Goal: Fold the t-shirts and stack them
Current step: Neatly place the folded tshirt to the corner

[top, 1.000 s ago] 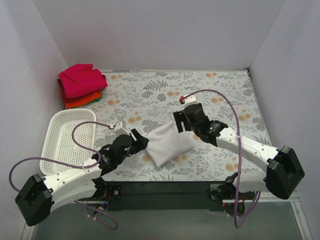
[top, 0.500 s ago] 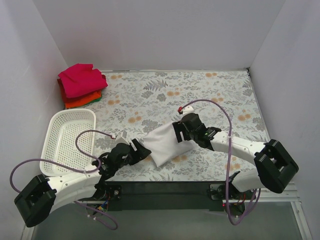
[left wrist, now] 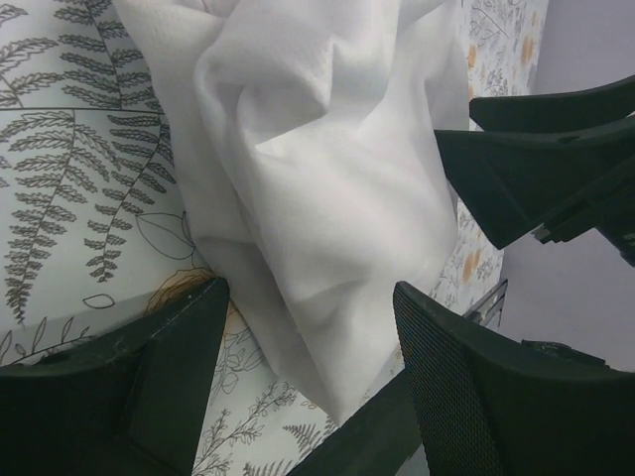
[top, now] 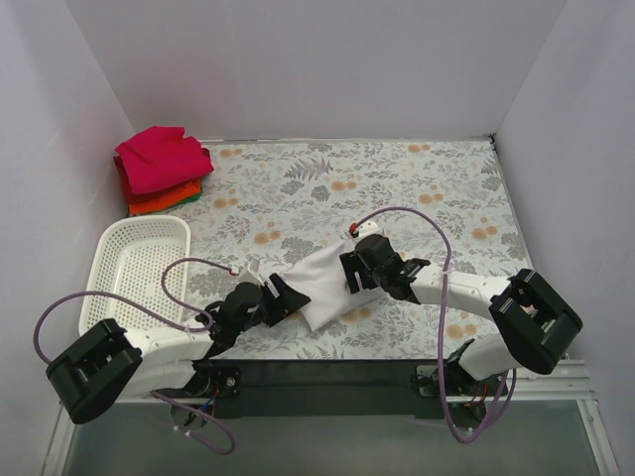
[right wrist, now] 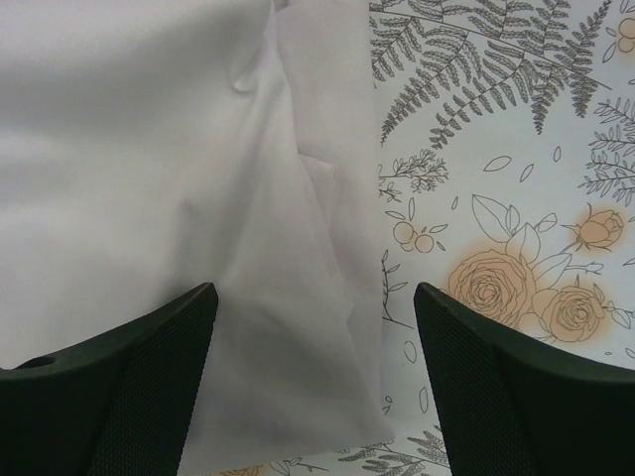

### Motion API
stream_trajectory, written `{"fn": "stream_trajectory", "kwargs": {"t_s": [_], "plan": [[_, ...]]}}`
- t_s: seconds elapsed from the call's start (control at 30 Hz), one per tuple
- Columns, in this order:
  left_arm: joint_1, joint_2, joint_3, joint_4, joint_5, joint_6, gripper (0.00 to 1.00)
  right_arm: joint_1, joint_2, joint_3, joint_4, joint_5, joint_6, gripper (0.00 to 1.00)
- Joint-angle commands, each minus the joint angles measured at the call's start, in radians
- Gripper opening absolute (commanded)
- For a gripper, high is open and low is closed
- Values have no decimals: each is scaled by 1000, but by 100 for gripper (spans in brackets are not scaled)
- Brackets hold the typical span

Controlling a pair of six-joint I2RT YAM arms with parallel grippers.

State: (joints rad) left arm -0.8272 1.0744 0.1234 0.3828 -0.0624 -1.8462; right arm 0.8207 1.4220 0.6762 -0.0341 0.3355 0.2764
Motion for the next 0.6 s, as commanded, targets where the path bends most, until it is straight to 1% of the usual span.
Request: {"fn": "stream_trajectory", "kwargs": {"t_s": [0.0, 0.27, 0.57], "plan": [[3, 71, -33, 60, 27, -16, 63, 27, 28, -10, 54, -18, 35, 73], [2, 223, -31, 197, 44, -22, 63, 63, 74, -26, 62, -47, 72, 70], [2, 403, 5, 323, 61, -18, 62, 81, 66, -43, 79, -76, 84, 69]]}}
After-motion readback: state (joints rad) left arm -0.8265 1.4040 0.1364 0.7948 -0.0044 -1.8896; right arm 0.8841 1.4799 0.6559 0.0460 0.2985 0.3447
